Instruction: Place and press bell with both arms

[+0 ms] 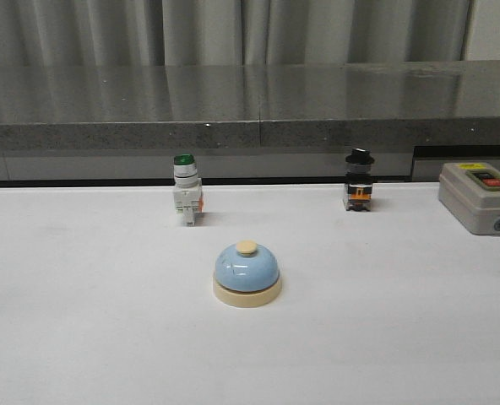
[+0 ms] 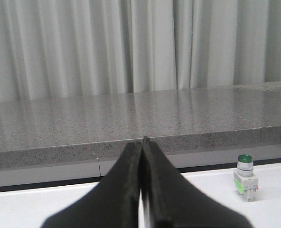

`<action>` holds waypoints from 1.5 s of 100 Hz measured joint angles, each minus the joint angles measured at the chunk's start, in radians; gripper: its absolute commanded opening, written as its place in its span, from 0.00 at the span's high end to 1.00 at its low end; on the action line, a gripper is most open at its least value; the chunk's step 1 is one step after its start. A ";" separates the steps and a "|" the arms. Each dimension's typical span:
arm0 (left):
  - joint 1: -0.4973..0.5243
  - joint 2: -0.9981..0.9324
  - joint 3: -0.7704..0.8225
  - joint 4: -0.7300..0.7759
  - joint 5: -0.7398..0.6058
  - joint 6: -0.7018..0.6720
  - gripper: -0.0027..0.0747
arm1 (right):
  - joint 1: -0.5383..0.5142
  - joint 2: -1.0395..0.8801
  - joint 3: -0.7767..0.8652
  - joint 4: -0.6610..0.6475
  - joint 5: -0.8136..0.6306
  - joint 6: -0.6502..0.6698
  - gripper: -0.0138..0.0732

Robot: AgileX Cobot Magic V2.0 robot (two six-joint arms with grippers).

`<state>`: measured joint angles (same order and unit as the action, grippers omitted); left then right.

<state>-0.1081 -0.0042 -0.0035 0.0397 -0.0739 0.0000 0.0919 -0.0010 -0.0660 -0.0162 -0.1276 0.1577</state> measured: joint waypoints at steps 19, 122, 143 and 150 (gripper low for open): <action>0.000 0.000 0.000 0.000 0.000 0.000 0.99 | 0.000 0.154 -0.193 0.000 0.276 0.006 0.91; 0.000 0.000 0.000 0.002 0.000 0.000 0.99 | 0.276 1.341 -0.960 0.078 0.815 -0.046 0.91; 0.000 0.000 0.000 0.002 0.000 0.000 0.99 | 0.395 1.477 -1.015 0.080 0.741 -0.046 0.91; 0.000 0.000 0.000 0.002 0.000 0.000 0.99 | 0.428 1.528 -1.033 0.080 0.725 -0.046 0.91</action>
<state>-0.1081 -0.0042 -0.0035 0.0419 -0.0739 0.0000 0.5204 1.5268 -1.0990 0.0638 0.5970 0.1114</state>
